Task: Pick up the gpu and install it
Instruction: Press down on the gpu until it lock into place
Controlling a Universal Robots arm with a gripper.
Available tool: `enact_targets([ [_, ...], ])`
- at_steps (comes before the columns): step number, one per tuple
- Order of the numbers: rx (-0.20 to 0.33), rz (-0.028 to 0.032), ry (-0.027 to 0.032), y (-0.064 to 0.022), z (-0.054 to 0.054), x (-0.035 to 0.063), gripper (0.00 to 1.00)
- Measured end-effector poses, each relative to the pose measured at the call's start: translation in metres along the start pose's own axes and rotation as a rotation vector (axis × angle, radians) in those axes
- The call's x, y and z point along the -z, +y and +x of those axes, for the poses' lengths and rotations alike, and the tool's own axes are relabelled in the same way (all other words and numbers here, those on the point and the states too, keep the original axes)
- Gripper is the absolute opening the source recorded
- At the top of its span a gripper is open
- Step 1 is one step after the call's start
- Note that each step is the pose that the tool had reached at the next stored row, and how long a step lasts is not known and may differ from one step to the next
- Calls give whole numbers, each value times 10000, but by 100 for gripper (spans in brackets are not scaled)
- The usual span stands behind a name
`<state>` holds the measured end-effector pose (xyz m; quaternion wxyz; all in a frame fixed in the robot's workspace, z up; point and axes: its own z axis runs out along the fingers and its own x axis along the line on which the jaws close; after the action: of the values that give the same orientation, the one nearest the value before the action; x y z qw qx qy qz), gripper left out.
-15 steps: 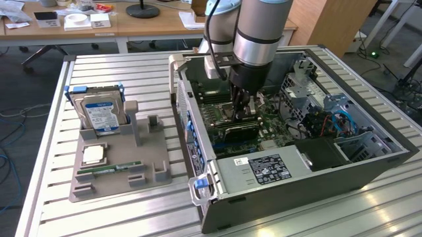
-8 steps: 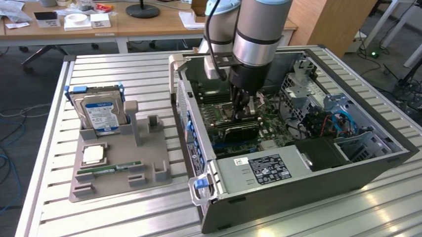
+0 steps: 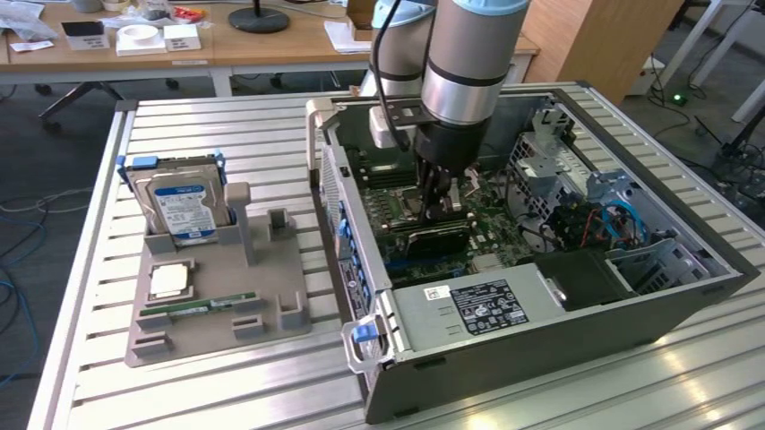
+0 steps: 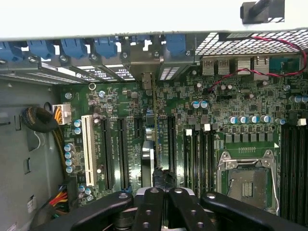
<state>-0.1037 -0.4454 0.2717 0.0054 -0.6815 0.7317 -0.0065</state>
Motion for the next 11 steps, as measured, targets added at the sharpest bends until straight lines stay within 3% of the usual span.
enact_targets([
  [11, 0, 0, -1, 1, 0, -58, 11],
])
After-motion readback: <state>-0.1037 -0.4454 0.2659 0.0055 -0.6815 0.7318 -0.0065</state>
